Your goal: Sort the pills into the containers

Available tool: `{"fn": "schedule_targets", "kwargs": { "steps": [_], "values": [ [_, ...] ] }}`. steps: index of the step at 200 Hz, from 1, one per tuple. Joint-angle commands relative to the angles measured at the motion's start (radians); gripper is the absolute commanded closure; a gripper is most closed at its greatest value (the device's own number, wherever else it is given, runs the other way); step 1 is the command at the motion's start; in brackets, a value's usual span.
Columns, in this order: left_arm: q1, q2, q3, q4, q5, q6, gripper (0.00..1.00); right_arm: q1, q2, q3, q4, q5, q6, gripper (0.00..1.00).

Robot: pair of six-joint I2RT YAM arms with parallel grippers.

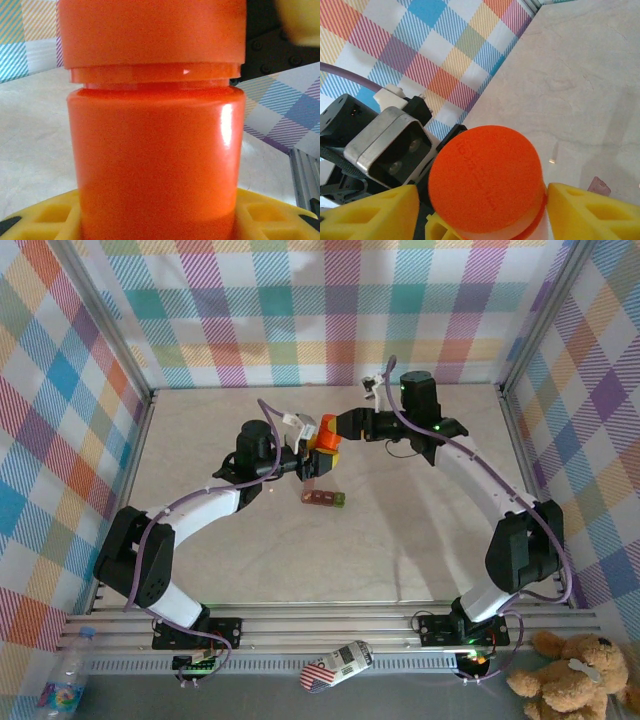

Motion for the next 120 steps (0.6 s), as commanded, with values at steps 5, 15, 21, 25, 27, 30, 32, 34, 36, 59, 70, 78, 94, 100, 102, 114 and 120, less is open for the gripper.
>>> {"fn": "schedule_targets", "kwargs": {
  "steps": [5,15,21,25,27,30,32,34,36,59,70,78,94,100,102,114,120],
  "values": [
    [-0.001,-0.002,0.038,0.019,0.028,-0.005,1.0,0.025,0.019,0.036,0.004,-0.055,-0.018,0.38],
    [-0.001,-0.003,0.04,0.017,0.028,-0.004,1.0,0.026,0.022,0.034,0.002,-0.06,-0.02,0.43],
    [-0.001,-0.003,0.04,0.017,0.028,-0.005,1.0,0.028,0.023,0.032,0.003,-0.061,-0.02,0.47],
    [-0.001,-0.004,0.04,0.017,0.026,-0.005,1.0,0.031,0.023,0.03,0.002,-0.061,-0.021,0.49],
    [-0.001,-0.004,0.041,0.017,0.025,-0.006,1.0,0.031,0.022,0.029,0.002,-0.06,-0.02,0.5],
    [-0.001,-0.003,0.04,0.017,0.024,-0.005,1.0,0.031,0.023,0.028,0.002,-0.059,-0.02,0.52],
    [-0.001,-0.005,0.04,0.017,0.023,-0.007,1.0,0.033,0.022,0.027,0.003,-0.059,-0.018,0.53],
    [-0.001,-0.006,0.04,0.018,0.02,-0.007,1.0,0.034,0.021,0.025,0.004,-0.057,-0.016,0.54],
    [-0.001,-0.006,0.039,0.018,0.018,-0.007,1.0,0.036,0.021,0.023,0.007,-0.056,-0.015,0.54],
    [-0.006,-0.004,0.037,0.028,-0.039,-0.024,1.0,0.054,0.011,-0.003,0.028,0.015,0.026,0.6],
    [-0.017,-0.009,0.034,0.028,-0.11,-0.025,1.0,0.073,0.008,-0.02,0.034,0.093,0.058,0.62],
    [-0.032,-0.015,0.027,0.028,-0.176,-0.013,1.0,0.09,0.005,-0.037,0.052,0.145,0.083,0.62],
    [-0.075,-0.032,-0.001,0.039,-0.346,0.023,1.0,0.128,0.001,-0.065,0.083,0.254,0.141,0.64],
    [-0.093,-0.037,-0.016,0.058,-0.405,0.035,1.0,0.144,-0.002,-0.076,0.095,0.306,0.167,0.64],
    [-0.097,-0.04,-0.021,0.065,-0.428,0.039,1.0,0.15,-0.002,-0.08,0.098,0.322,0.177,0.64],
    [-0.124,-0.044,-0.051,0.123,-0.533,0.041,1.0,0.177,-0.003,-0.098,0.129,0.4,0.229,0.64],
    [-0.134,-0.044,-0.059,0.144,-0.576,0.036,1.0,0.192,-0.001,-0.104,0.14,0.434,0.254,0.64]
  ]
}}
